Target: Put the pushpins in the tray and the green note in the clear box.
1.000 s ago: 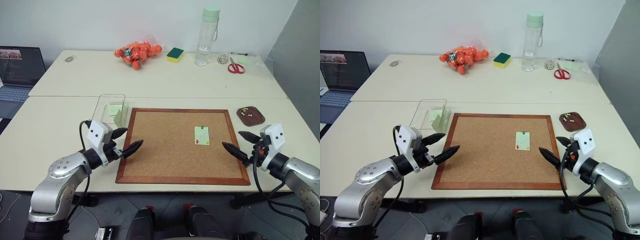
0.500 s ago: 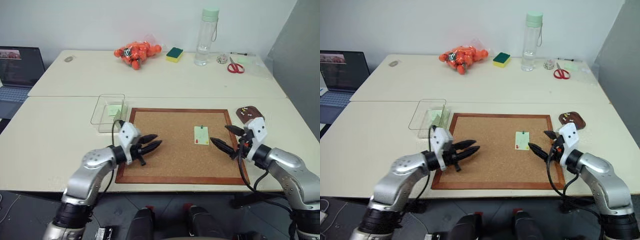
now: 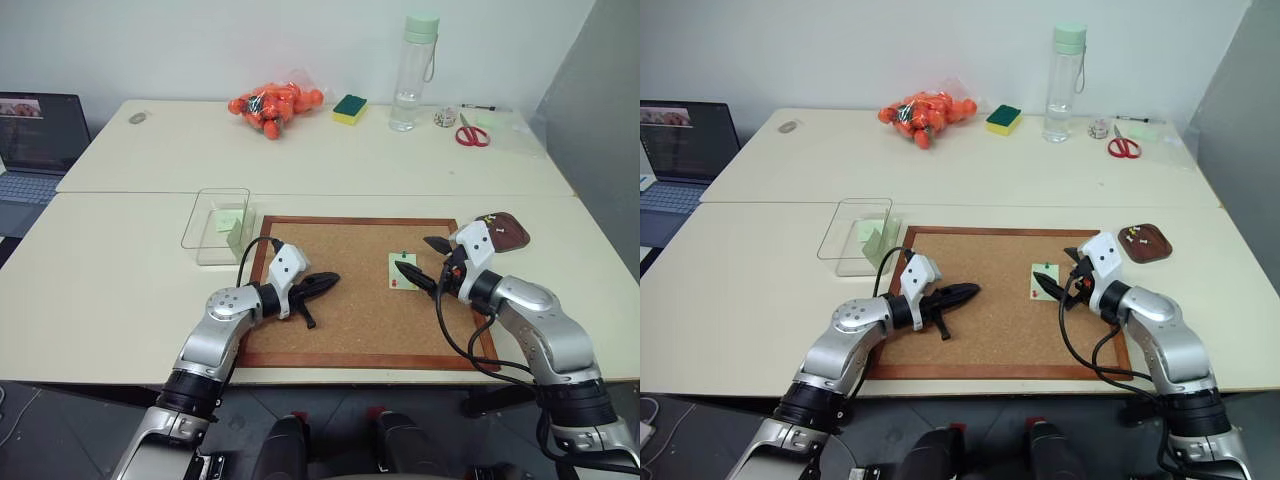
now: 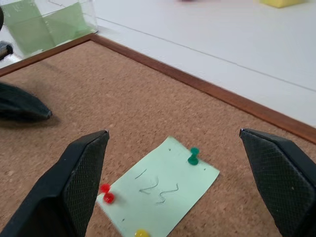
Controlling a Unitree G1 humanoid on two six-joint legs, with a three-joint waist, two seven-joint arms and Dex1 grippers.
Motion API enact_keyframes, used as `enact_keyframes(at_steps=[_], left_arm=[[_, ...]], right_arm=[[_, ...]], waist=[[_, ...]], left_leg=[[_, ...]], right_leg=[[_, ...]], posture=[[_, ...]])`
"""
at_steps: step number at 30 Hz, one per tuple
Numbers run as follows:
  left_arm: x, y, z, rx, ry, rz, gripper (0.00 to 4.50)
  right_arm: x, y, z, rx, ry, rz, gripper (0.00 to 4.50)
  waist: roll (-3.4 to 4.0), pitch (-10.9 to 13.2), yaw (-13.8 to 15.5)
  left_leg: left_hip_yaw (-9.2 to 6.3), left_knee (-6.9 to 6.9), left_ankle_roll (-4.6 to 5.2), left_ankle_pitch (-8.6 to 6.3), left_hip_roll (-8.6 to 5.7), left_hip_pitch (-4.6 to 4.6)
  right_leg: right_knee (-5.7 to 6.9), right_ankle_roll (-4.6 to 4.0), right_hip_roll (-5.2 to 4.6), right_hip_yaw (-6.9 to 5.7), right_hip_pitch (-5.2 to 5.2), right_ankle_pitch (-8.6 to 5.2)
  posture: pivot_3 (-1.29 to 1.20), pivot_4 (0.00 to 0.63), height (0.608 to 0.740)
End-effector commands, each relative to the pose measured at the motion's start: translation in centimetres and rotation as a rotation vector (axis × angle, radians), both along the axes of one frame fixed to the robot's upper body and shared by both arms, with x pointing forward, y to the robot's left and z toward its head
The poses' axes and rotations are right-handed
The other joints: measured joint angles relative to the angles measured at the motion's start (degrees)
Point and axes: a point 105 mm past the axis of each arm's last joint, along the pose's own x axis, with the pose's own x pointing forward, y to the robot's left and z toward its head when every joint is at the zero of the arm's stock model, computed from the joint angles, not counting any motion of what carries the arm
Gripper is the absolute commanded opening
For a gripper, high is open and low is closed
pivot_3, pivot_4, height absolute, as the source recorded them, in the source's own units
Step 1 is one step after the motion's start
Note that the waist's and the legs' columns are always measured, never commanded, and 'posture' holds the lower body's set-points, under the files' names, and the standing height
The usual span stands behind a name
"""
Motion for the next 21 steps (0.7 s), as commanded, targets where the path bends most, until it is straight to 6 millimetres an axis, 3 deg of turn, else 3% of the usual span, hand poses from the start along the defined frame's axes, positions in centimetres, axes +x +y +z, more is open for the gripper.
enact_keyframes(at_steps=[1,5,13,16,21], left_arm=[[-0.9,-0.1,-3.6,0.11,0.101,-0.025,0.01],[-1.4,-0.1,-4.5,0.125,0.146,-0.043,0.01],[-1.2,-0.3,-3.8,0.065,0.145,-0.026,0.01],[-1.3,-0.3,-3.7,0.059,0.145,-0.024,0.0],[-1.3,-0.1,-3.4,0.058,0.139,-0.024,0.0]], right_arm=[[0.8,0.7,0.7,-0.003,-0.052,-0.002,4.5],[1.4,0.9,0.5,-0.009,-0.047,-0.016,4.5],[2.4,0.6,-1.1,-0.008,-0.014,-0.047,4.5],[2.4,0.8,-1.6,-0.007,-0.007,-0.041,4.04],[2.7,0.7,-2.3,-0.007,0.006,-0.045,2.89]], waist=[[0.03,-0.1,0.0],[0.19,-0.2,0.0],[0.23,-0.3,0.0],[0.24,-0.3,0.0],[0.26,-0.3,-0.1]], left_leg=[[0.0,0.01,0.0,0.0,-0.03,0.03],[0.09,0.01,0.0,0.0,-0.09,0.26],[0.07,0.0,0.1,-0.08,-0.07,0.67],[0.07,0.01,0.11,-0.09,-0.07,0.67],[0.07,0.0,0.12,-0.1,-0.07,0.7]], right_leg=[[0.09,0.01,-0.02,0.01,0.0,-0.01],[0.27,0.17,-0.1,0.08,0.1,-0.13],[0.21,0.14,-0.09,0.05,0.55,-0.2],[0.21,0.15,-0.09,0.05,0.56,-0.2],[0.22,0.14,-0.09,0.05,0.56,-0.21]], posture=[[0.0,0.15,0.74],[0.0,0.15,0.74],[0.0,0.15,0.74],[0.0,0.15,0.74],[0.0,0.15,0.74]])
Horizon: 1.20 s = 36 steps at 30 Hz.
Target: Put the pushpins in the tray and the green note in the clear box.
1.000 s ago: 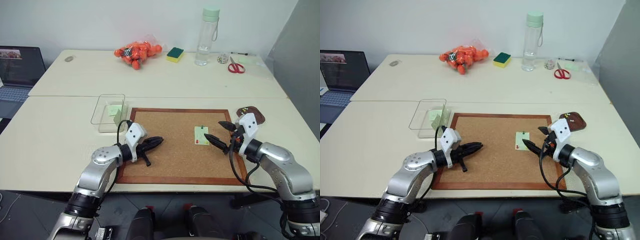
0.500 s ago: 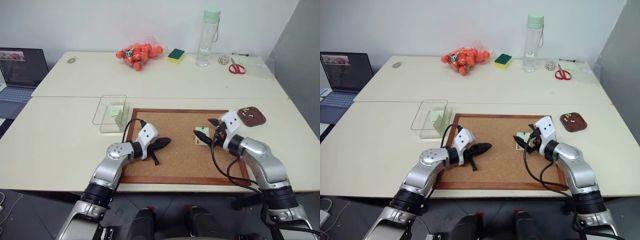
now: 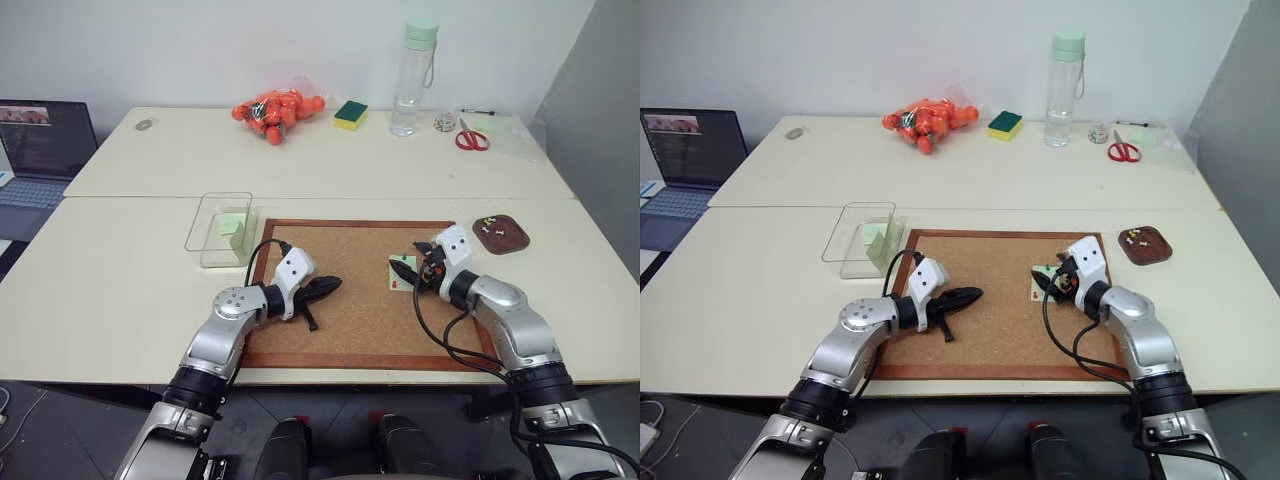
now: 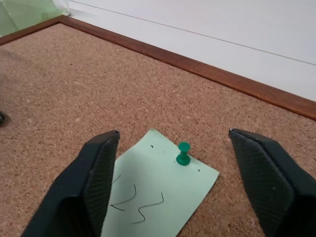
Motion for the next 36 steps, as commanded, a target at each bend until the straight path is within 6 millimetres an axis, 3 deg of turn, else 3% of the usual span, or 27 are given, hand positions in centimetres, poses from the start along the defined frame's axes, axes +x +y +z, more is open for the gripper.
enact_keyframes(at_steps=[1,6,14,19,27,36], left_arm=[[-1.2,0.0,-2.5,0.021,0.113,-0.015,0.0],[-1.2,0.1,-2.5,0.024,0.108,-0.01,0.0],[-1.1,0.1,-2.4,0.025,0.104,-0.012,0.0],[-1.1,0.1,-2.4,0.029,0.102,-0.013,0.0],[-1.3,0.2,-2.7,0.04,0.107,-0.016,0.0],[-1.3,0.2,-2.7,0.049,0.109,-0.024,0.0]], right_arm=[[0.5,0.2,1.0,0.007,-0.05,0.011,2.65],[0.6,0.3,1.1,0.025,-0.061,0.006,1.41],[0.6,0.3,1.0,0.043,-0.065,-0.001,0.07],[0.3,0.5,1.4,0.069,-0.065,0.016,0.07],[-0.9,0.7,4.7,0.171,-0.103,0.059,0.07],[-0.7,0.4,5.2,0.15,-0.123,0.037,0.07]], waist=[[0.0,0.0,0.0],[0.0,0.0,-0.1],[0.01,0.0,-0.1],[0.0,0.0,-0.1],[0.04,0.0,-0.1],[0.06,0.0,-0.2]], left_leg=[[0.0,0.0,0.0,0.0,0.0,0.0],[0.0,0.0,0.0,-0.01,0.01,0.01],[0.0,-0.01,0.0,-0.02,0.02,0.03],[0.0,-0.02,0.0,-0.03,0.02,0.03],[-0.03,-0.03,0.01,-0.05,0.05,0.01],[-0.04,-0.04,0.02,-0.08,0.04,0.1]], right_leg=[[0.0,0.0,0.01,0.0,0.0,0.0],[0.0,-0.02,0.02,0.0,0.0,-0.01],[0.01,-0.04,0.03,0.0,0.0,-0.03],[0.01,-0.06,0.03,0.0,0.0,-0.04],[0.01,-0.08,0.03,-0.02,0.0,-0.09],[-0.03,-0.11,0.05,-0.04,0.11,-0.14]], posture=[[0.0,0.15,0.74],[0.0,0.15,0.74],[0.0,0.15,0.74],[0.0,0.15,0.74],[0.0,0.15,0.74],[0.0,0.15,0.74]])
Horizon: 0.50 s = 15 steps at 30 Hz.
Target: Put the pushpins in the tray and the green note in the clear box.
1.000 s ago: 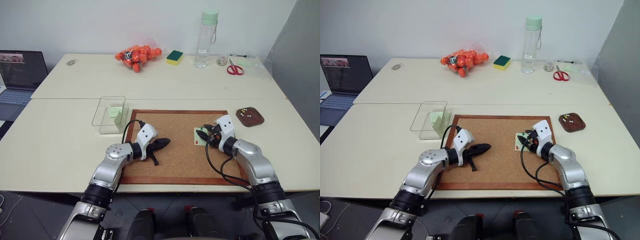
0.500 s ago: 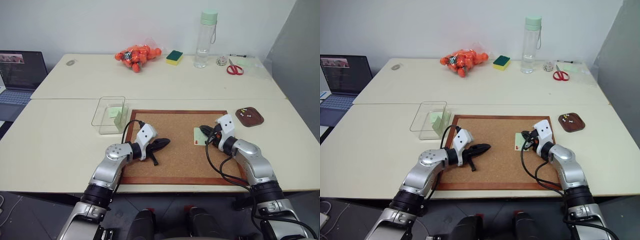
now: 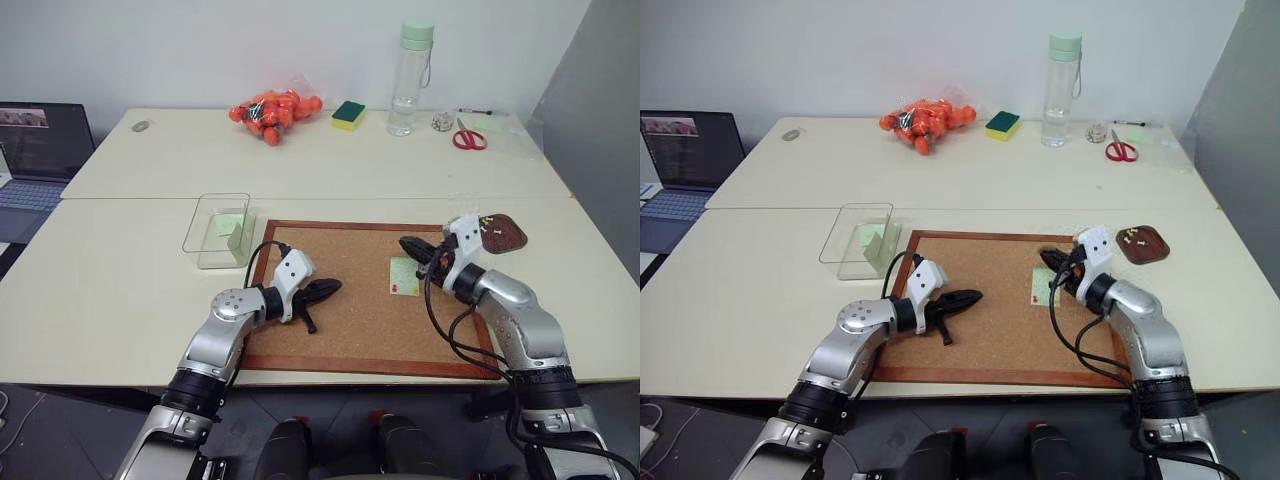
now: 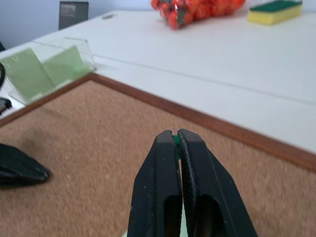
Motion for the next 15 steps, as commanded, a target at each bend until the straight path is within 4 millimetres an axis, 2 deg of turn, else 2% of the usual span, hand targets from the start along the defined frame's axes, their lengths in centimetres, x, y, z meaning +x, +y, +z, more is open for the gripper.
enact_keyframes(at_steps=[1,4,5,10,15], left_arm=[[-1.0,0.2,-2.7,0.05,0.1,-0.005,0.0],[-1.0,0.3,-2.7,0.053,0.099,-0.004,0.0],[-1.0,0.3,-2.7,0.054,0.099,-0.003,0.0],[-1.0,0.2,-2.7,0.053,0.101,-0.004,0.0],[-1.0,0.1,-2.7,0.052,0.103,-0.005,0.0]], right_arm=[[0.1,-0.2,1.3,-0.008,-0.059,-0.009,0.07],[0.5,-0.6,1.5,-0.028,-0.08,-0.049,0.07],[1.0,-1.3,1.5,-0.045,-0.086,-0.1,0.07],[3.9,-6.3,1.4,-0.123,-0.101,-0.409,0.07],[6.1,-10.6,1.5,-0.111,-0.059,-0.651,0.07]], waist=[[0.0,0.0,0.0],[0.0,0.0,0.0],[0.0,0.0,0.0],[0.0,0.0,0.0],[0.0,0.0,0.0]], left_leg=[[0.0,0.0,0.0,-0.01,0.0,0.0],[-0.01,-0.01,0.0,-0.01,0.01,0.03],[0.0,-0.01,0.0,-0.02,0.01,0.04],[0.03,-0.01,-0.01,-0.02,0.0,0.07],[0.05,-0.03,-0.01,-0.03,0.0,0.13]], right_leg=[[0.0,-0.01,0.0,0.0,0.0,-0.02],[0.01,-0.03,0.0,-0.01,0.01,-0.05],[0.01,-0.03,0.0,0.0,0.02,-0.05],[0.0,-0.04,-0.01,0.02,0.04,-0.05],[0.0,-0.06,0.0,0.03,0.09,-0.07]], posture=[[0.0,0.15,0.74],[0.0,0.15,0.74],[0.0,0.15,0.74],[0.0,0.15,0.74],[0.0,0.15,0.74]])
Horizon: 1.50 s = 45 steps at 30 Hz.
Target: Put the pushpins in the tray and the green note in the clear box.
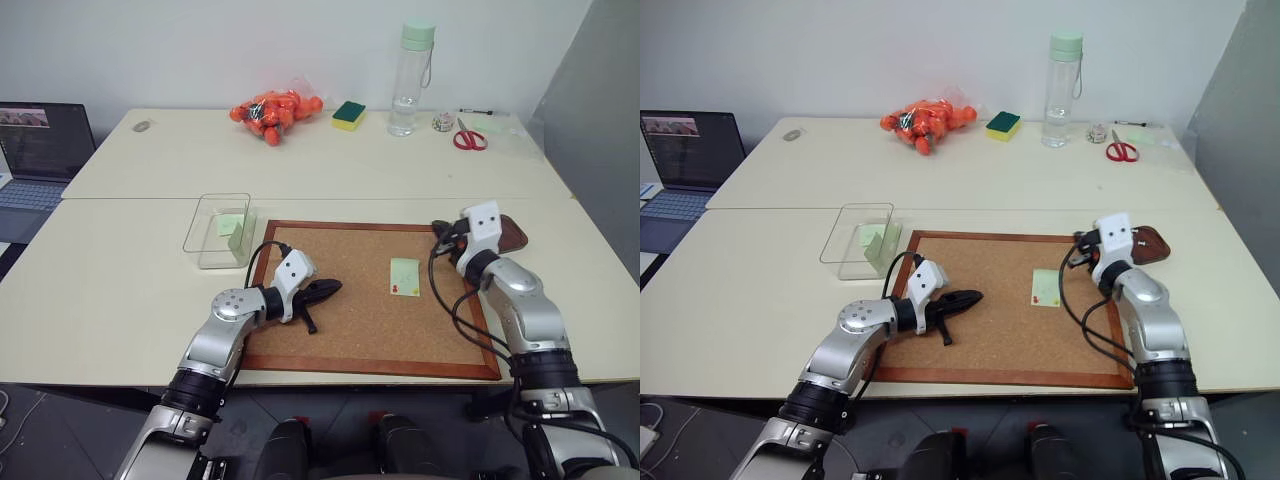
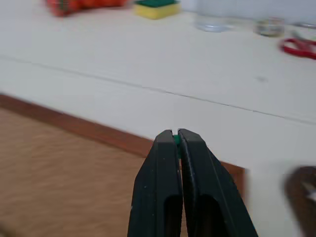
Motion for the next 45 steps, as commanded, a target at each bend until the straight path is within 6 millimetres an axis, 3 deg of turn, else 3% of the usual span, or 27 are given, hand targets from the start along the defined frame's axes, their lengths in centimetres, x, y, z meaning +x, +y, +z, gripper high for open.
enact_keyframes(at_steps=[1,6,12,26,27,28,45], left_arm=[[-0.9,0.1,-2.7,0.05,0.101,-0.004,0.0],[-0.9,0.0,-2.7,0.048,0.102,-0.004,0.0],[-1.0,0.3,-2.8,0.049,0.103,0.007,0.0],[-0.8,0.1,-2.7,0.053,0.093,0.01,0.0],[-0.8,0.1,-2.7,0.052,0.093,0.01,0.0],[-0.8,0.1,-2.7,0.052,0.093,0.009,0.0],[-0.8,0.0,-2.7,0.051,0.093,0.005,0.0]], right_arm=[[1.7,-3.5,1.8,0.018,-0.047,-0.197,0.07],[2.9,-6.7,1.6,0.06,-0.011,-0.367,0.07],[2.9,-9.4,0.9,0.089,0.033,-0.498,0.07],[2.8,-8.6,-0.3,0.174,0.073,-0.442,0.07],[2.8,-8.5,-0.4,0.18,0.074,-0.435,0.5],[2.8,-8.4,-0.5,0.185,0.076,-0.429,0.56],[2.7,-8.3,-0.4,0.152,0.071,-0.416,4.28]], waist=[[0.0,0.0,0.0],[0.01,0.0,-0.2],[0.01,0.0,-0.4],[0.03,0.0,-0.8],[0.03,0.0,-0.8],[0.03,0.0,-0.8],[0.04,0.0,-0.7]], left_leg=[[0.0,0.0,0.0,0.0,0.0,0.02],[0.02,-0.02,0.01,-0.01,-0.02,0.06],[0.02,-0.03,0.1,-0.06,-0.02,0.06],[0.04,-0.04,0.19,-0.11,-0.02,0.09],[0.04,-0.04,0.19,-0.11,-0.02,0.09],[0.03,-0.04,0.19,-0.11,-0.02,0.09],[0.03,-0.04,0.2,-0.11,-0.01,0.08]], right_leg=[[0.0,0.0,0.0,0.0,0.02,0.0],[-0.01,-0.01,-0.01,0.02,0.07,-0.01],[-0.02,-0.04,-0.01,0.01,0.09,-0.06],[-0.01,-0.04,-0.01,0.03,0.1,-0.06],[-0.01,-0.04,-0.01,0.02,0.1,-0.06],[-0.01,-0.04,-0.01,0.02,0.1,-0.06],[-0.02,-0.04,-0.01,0.02,0.1,-0.07]], posture=[[0.0,0.15,0.74],[0.0,0.15,0.74],[0.0,0.15,0.74],[0.0,0.15,0.74],[0.0,0.15,0.74],[0.0,0.15,0.74],[0.0,0.15,0.74]])
